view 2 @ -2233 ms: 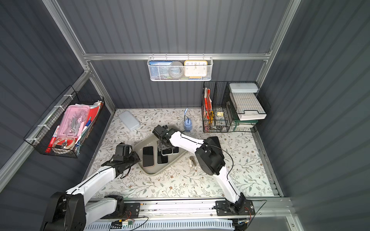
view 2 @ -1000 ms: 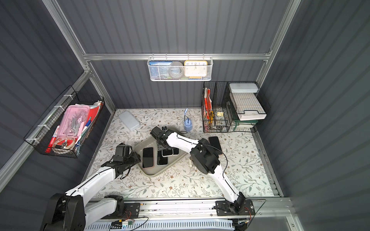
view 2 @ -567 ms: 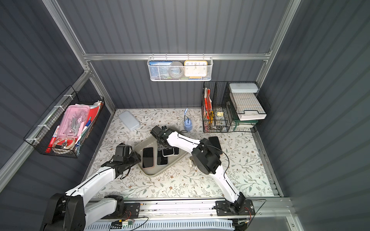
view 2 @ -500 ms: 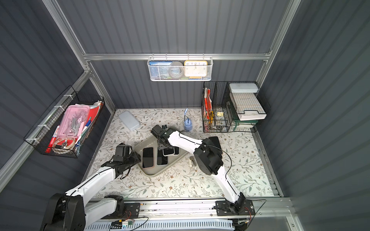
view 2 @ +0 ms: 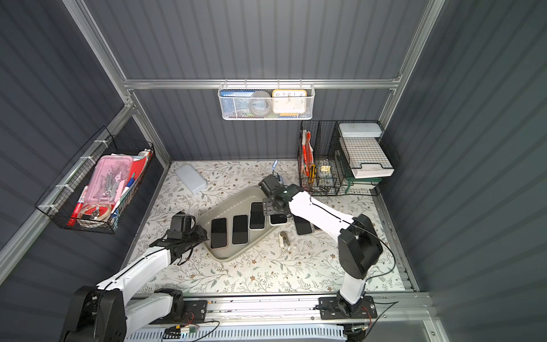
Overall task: Take the phone out of the storage box
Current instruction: Place the phone at the center of the board.
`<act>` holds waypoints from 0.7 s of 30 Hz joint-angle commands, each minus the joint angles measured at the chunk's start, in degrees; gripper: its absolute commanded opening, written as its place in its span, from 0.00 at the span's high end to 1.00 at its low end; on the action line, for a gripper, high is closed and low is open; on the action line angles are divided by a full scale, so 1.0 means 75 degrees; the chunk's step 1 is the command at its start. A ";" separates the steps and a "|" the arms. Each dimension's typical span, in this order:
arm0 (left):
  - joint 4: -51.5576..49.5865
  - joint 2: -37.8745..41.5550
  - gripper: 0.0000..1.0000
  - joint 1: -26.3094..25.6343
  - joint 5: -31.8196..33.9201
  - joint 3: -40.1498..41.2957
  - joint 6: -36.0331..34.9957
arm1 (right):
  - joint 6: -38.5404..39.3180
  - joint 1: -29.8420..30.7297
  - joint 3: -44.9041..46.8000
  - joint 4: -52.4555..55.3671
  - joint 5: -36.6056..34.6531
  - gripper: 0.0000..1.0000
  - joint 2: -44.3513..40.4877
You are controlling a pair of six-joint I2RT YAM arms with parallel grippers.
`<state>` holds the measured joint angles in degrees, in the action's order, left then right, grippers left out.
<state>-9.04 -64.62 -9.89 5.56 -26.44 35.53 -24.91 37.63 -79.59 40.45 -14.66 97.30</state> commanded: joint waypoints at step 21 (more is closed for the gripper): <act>0.0044 -0.0167 0.67 -0.0052 -0.0284 -0.0026 -0.0237 | 0.3961 -0.4810 0.3068 -0.1607 0.2605 0.46 -0.1498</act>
<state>-8.91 -65.25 -9.89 4.34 -26.44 35.31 0.36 4.14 -56.55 33.30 -0.27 85.73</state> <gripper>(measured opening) 0.335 0.806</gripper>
